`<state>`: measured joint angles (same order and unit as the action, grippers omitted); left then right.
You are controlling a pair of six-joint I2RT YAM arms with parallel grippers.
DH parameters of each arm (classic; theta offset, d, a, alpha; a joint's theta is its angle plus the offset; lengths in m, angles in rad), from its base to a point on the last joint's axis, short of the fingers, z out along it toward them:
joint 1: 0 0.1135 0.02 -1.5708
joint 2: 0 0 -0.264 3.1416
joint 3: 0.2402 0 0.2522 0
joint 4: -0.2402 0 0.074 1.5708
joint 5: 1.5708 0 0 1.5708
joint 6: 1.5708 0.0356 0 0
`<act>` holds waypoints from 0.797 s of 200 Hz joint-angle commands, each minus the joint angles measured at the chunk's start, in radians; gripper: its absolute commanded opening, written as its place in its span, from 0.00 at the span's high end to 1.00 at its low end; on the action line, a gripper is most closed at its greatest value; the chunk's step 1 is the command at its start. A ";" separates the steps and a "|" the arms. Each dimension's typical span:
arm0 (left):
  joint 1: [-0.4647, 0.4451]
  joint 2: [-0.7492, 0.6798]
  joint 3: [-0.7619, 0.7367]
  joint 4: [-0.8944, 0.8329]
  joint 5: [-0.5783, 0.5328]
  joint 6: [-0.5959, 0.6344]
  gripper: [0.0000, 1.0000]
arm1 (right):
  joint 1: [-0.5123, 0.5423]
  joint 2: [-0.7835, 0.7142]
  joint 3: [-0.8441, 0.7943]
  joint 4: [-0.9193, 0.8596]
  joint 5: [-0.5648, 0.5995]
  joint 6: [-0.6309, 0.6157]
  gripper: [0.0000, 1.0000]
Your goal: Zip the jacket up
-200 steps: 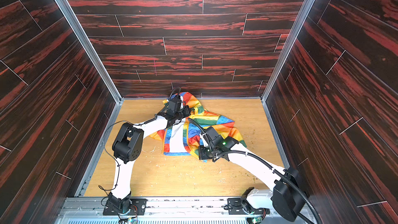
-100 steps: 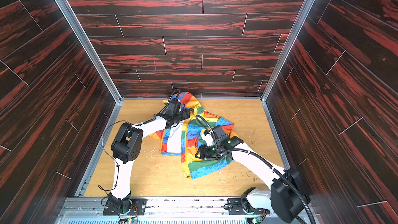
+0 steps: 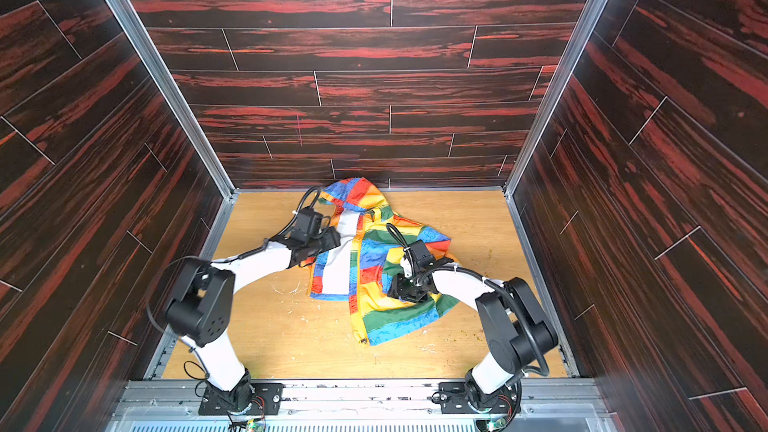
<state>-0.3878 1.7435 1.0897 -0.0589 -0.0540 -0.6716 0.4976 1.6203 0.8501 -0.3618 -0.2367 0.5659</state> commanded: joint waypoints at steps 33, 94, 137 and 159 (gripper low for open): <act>0.017 -0.251 -0.179 -0.208 -0.103 -0.022 0.20 | -0.021 -0.047 0.045 -0.031 0.021 0.017 0.40; 0.017 -0.302 -0.370 -0.124 0.015 -0.093 0.21 | -0.015 -0.012 0.320 -0.090 0.050 0.002 0.36; 0.010 -0.273 -0.434 -0.022 0.090 -0.115 0.25 | -0.013 0.165 0.542 -0.117 0.190 -0.003 0.37; -0.002 -0.238 -0.450 0.027 0.120 -0.118 0.35 | -0.013 0.278 0.687 -0.129 0.267 -0.015 0.34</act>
<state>-0.3767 1.4734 0.6617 -0.1116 0.0177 -0.7700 0.4828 1.7748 1.4158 -0.4431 -0.0868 0.5655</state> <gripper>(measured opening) 0.694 0.646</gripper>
